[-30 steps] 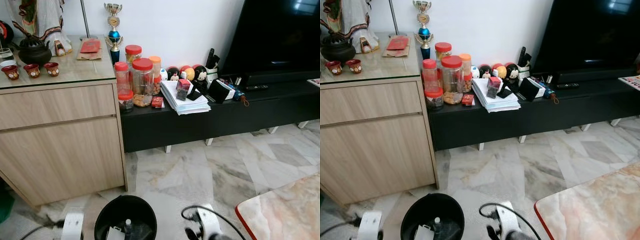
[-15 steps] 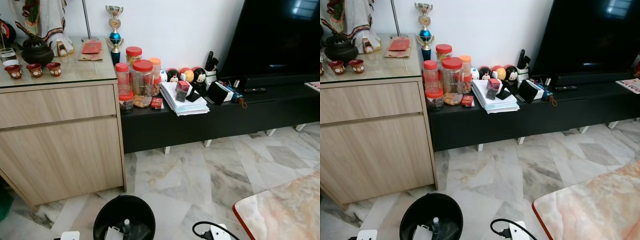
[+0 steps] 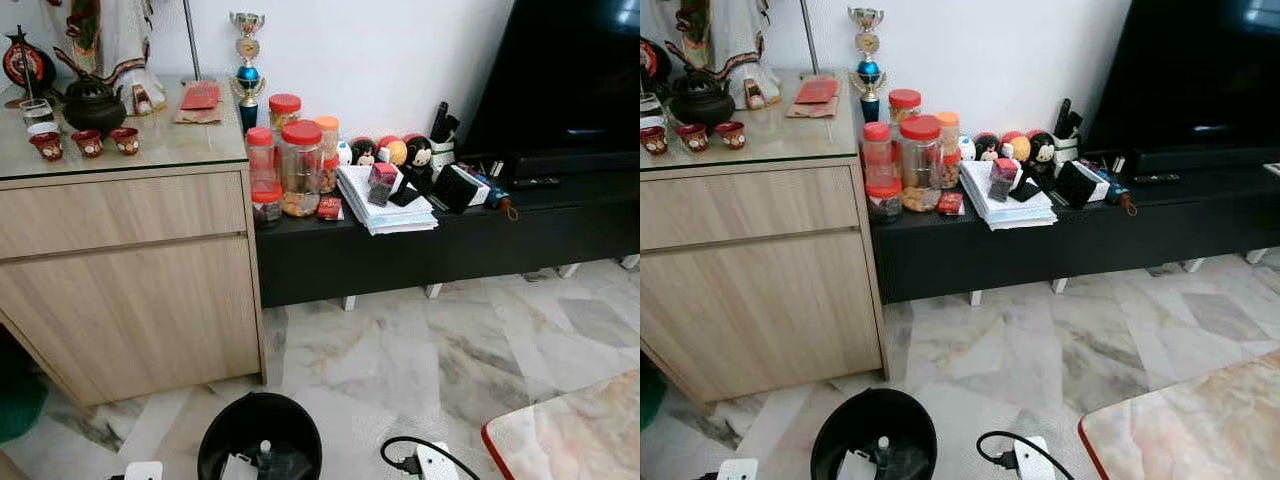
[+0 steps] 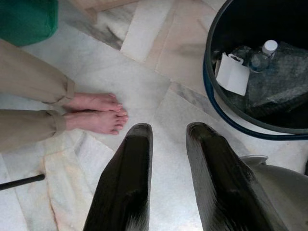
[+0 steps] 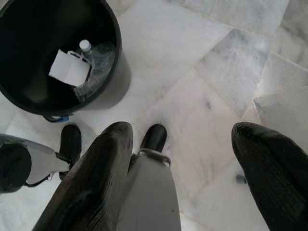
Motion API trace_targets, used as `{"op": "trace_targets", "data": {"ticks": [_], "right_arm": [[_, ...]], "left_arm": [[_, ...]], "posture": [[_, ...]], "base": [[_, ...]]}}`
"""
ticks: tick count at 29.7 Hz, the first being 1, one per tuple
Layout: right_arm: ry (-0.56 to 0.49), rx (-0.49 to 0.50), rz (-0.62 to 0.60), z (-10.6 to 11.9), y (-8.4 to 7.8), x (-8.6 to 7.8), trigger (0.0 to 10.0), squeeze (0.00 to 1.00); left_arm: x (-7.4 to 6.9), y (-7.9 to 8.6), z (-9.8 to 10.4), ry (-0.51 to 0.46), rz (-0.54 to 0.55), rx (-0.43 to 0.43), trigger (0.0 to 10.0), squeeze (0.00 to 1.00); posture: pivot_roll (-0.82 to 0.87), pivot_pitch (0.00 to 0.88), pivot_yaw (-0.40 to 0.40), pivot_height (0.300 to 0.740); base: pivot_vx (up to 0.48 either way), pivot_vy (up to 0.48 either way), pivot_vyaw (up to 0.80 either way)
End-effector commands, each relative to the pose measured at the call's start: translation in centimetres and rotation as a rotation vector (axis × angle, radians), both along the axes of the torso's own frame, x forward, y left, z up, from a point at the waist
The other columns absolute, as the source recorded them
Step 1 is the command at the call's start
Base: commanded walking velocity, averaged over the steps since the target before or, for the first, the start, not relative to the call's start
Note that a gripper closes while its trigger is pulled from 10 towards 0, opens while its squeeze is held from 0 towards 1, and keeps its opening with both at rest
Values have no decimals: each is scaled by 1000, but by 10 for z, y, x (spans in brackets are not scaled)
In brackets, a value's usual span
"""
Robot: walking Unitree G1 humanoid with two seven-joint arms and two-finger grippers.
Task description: Picking trash to rubbish bin
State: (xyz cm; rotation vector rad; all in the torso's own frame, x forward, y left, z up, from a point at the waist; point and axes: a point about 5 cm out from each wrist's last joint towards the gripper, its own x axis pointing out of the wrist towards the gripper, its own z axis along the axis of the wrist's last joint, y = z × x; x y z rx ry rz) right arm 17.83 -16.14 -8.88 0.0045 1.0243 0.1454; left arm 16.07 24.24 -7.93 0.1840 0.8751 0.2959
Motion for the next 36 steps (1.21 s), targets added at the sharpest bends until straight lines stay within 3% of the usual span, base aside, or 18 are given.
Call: {"op": "trace_targets", "data": {"ticks": [1,15,36], "right_arm": [[-2,2,-19,0,-2,-1,10000,0],[10,6,-17,-2,-1,-6,10000,0],[6,16,-24,-2,1,-4,10000,0]], "left_arm": [[1,-3,-1,-1,-13,-4,10000,0],[-2,-3,-2,3,-15,-10,10000,0],[-3,-5,-2,1,-6,-17,10000,0]], "posture": [[43,0,-78,740],[44,0,-77,740],[45,0,-84,740]], "base": [[0,0,0],[0,0,0],[-305,0,0]]}}
